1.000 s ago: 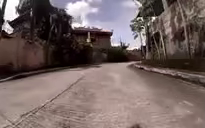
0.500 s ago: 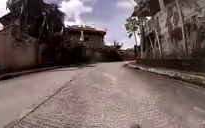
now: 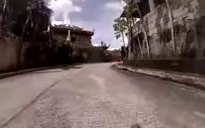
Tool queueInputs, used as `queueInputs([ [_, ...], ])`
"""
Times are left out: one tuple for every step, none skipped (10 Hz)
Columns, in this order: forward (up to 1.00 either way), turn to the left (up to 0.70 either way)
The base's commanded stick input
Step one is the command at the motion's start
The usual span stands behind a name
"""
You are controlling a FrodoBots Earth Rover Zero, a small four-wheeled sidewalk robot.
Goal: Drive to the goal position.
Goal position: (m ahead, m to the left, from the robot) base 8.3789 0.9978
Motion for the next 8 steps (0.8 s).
queueInputs([
  [0.70,0.00],
  [0.70,0.00],
  [0.70,0.00],
  [0.70,0.00],
  [0.70,0.00],
  [0.70,0.00],
  [0.70,0.00],
  [0.70,0.00],
])
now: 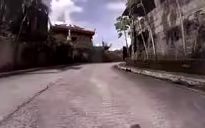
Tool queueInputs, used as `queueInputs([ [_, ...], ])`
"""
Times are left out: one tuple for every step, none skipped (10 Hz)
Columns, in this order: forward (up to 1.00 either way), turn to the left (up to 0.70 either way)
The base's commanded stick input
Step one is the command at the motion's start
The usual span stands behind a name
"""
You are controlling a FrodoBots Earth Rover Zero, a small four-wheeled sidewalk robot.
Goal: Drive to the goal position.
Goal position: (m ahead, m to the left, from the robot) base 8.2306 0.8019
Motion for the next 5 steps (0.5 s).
queueInputs([
  [0.70,0.00],
  [0.70,0.00],
  [0.70,0.00],
  [0.70,0.00],
  [0.70,0.00],
])
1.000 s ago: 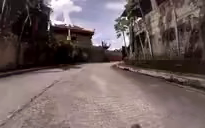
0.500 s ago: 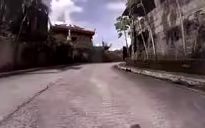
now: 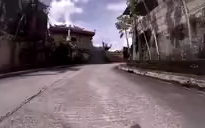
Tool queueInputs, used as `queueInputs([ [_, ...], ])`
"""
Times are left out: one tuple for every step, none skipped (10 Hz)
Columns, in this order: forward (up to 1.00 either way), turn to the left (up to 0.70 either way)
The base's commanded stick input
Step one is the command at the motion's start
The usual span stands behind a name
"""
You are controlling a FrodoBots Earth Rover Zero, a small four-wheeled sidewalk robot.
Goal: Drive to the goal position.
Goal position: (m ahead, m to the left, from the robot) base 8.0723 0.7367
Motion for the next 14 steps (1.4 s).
queueInputs([
  [0.70,0.00],
  [0.70,0.00],
  [0.70,0.00],
  [0.70,0.00],
  [0.70,0.00],
  [0.70,0.00],
  [0.70,0.00],
  [0.70,0.00],
  [0.70,0.00],
  [0.70,0.00],
  [0.70,0.00],
  [0.70,0.00],
  [0.70,0.00],
  [0.70,0.00],
])
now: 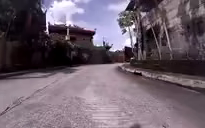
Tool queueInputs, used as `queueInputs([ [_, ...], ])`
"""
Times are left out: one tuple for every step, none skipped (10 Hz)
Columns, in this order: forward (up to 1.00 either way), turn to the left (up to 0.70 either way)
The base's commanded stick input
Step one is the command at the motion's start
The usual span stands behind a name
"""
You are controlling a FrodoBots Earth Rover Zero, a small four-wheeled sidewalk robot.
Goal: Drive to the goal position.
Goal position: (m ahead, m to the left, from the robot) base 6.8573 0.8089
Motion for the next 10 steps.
queueInputs([
  [0.70,0.00],
  [0.70,0.00],
  [0.70,0.00],
  [0.70,0.00],
  [0.70,0.00],
  [0.70,0.00],
  [0.70,0.00],
  [0.70,0.00],
  [0.70,0.00],
  [0.70,0.00],
])
